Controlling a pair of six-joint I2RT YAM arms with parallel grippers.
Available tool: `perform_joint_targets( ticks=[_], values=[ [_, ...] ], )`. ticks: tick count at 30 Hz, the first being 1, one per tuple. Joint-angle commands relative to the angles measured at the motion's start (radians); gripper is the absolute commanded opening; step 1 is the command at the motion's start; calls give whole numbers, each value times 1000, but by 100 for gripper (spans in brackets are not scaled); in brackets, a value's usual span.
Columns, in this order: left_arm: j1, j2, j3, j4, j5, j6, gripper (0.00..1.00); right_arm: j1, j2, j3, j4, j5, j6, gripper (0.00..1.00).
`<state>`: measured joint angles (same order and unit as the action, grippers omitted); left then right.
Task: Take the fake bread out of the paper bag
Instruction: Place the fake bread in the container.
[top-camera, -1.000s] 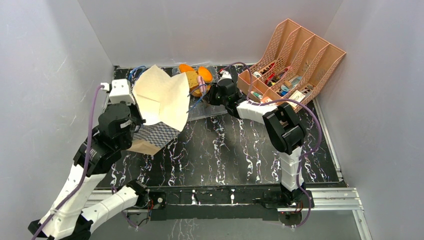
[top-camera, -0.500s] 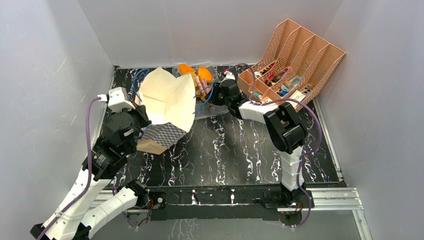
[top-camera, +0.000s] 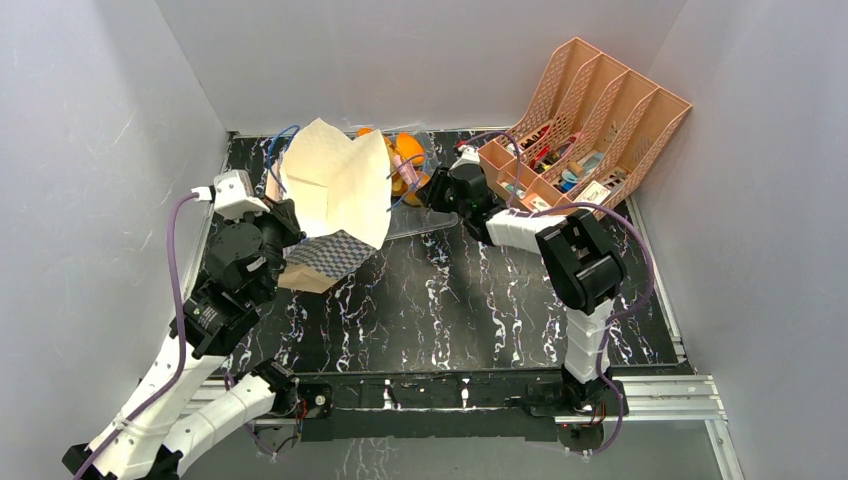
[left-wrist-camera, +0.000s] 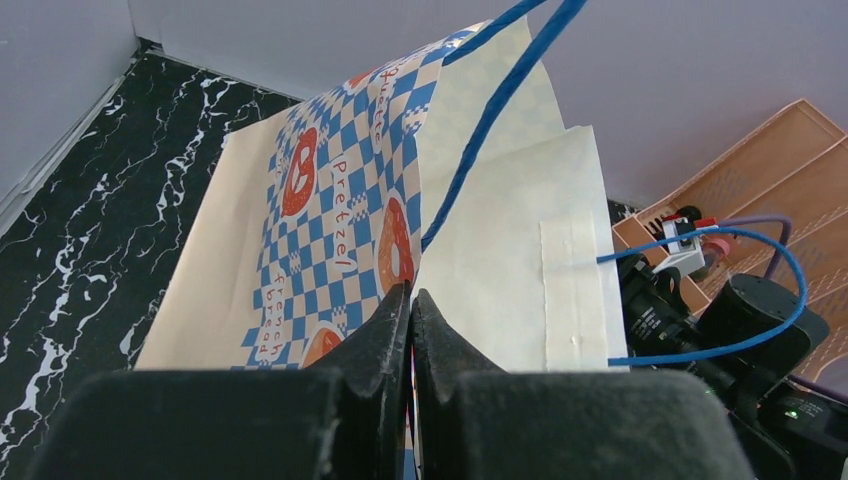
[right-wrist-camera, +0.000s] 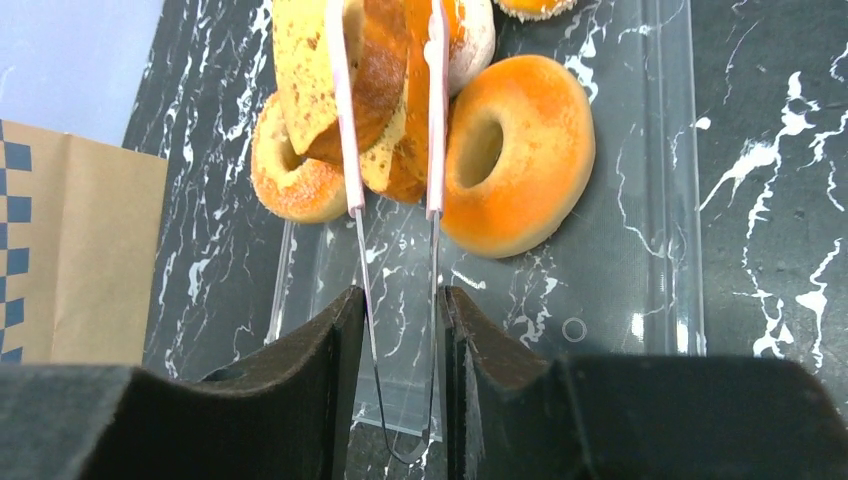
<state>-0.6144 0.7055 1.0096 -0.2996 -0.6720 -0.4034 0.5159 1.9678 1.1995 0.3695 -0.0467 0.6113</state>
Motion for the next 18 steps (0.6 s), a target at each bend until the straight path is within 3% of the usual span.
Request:
perform_joint_targets(
  ticks=[1,18],
  values=[
    [5,-22,-35,103,-19,0,0,-7,-84,-35,134,33,2,28],
    [5,-24,-91,194,-50,-11,0,-8,-203,-174,193,81,-21,23]
  ],
)
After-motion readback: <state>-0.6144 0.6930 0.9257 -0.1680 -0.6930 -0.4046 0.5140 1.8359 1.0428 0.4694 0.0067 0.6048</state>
